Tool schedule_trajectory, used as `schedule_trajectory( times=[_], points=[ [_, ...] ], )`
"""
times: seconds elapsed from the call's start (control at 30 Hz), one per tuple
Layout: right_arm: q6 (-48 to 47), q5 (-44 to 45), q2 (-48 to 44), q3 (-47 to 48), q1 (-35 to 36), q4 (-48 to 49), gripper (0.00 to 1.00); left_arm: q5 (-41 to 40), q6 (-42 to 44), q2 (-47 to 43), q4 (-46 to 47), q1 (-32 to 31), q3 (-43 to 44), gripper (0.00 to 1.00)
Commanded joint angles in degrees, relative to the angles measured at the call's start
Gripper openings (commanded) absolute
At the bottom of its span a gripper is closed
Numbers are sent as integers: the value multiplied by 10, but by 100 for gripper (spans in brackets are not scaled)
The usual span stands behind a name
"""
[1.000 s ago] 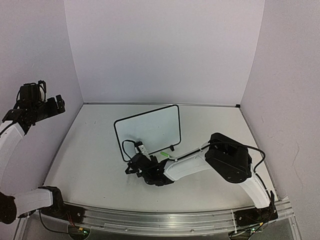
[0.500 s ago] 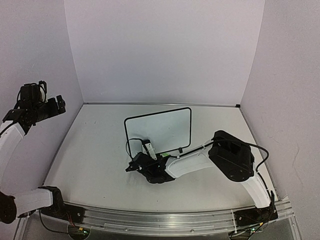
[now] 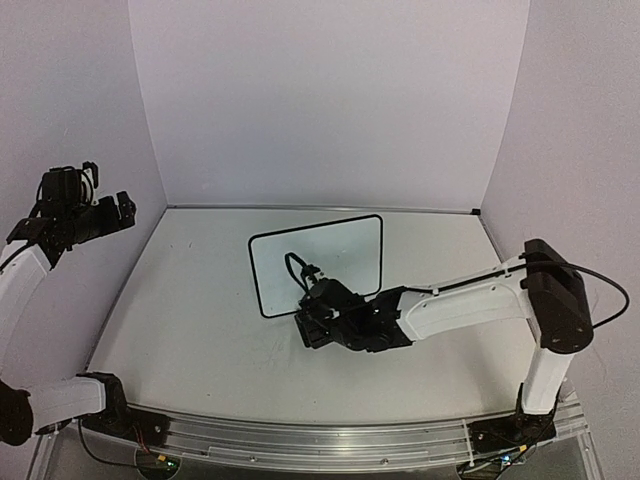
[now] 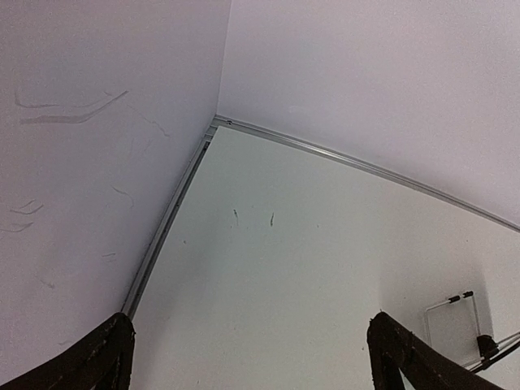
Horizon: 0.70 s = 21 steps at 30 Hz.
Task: Write a sentence on the whiteboard
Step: Move the whiteboard to the center of the board, then pick up the whiteboard marker from the center of the board.
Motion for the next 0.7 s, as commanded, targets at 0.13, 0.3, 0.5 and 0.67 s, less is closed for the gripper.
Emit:
schedule_trajectory(
  times=[0.13, 0.3, 0.5, 0.67],
  points=[
    [-74, -203, -102, -92, -87, -38, 64, 83, 9, 12, 34, 2, -5, 99],
    [-98, -273, -111, -127, -153, -38, 58, 142, 12, 23, 44, 1, -5, 99],
    [-122, -284, -94, -137, -196, -37, 56, 201, 25, 47, 46, 1, -1, 99],
    [-140, -283, -68, -124, -199, -37, 52, 230, 25, 62, 47, 0, 1, 99]
  ],
)
